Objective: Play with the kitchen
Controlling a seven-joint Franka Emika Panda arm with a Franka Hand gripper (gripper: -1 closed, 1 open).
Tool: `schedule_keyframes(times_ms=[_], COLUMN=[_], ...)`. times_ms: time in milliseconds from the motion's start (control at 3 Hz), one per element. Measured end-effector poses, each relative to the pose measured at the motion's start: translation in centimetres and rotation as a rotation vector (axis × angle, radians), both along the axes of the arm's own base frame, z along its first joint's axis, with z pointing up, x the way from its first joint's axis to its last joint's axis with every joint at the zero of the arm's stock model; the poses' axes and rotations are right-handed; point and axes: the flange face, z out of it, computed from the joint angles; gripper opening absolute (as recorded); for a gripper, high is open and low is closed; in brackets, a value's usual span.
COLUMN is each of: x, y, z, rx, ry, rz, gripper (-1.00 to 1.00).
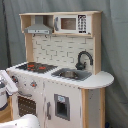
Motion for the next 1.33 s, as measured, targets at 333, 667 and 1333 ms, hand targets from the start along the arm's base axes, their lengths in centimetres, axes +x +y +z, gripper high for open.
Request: schedule_keyframes(times_ms=[333, 667, 1333], x=[0.01, 0.00, -0.02], y=[0.07, 0.14, 0.21], z=[-0.06, -0.17, -0.49], rx=[-0.115, -0.263, -0.555], ry=[0.001, -0.001, -0.012], rz=[-0.005, -0.009, -0.012], gripper=[-1.00, -1.00, -1.00])
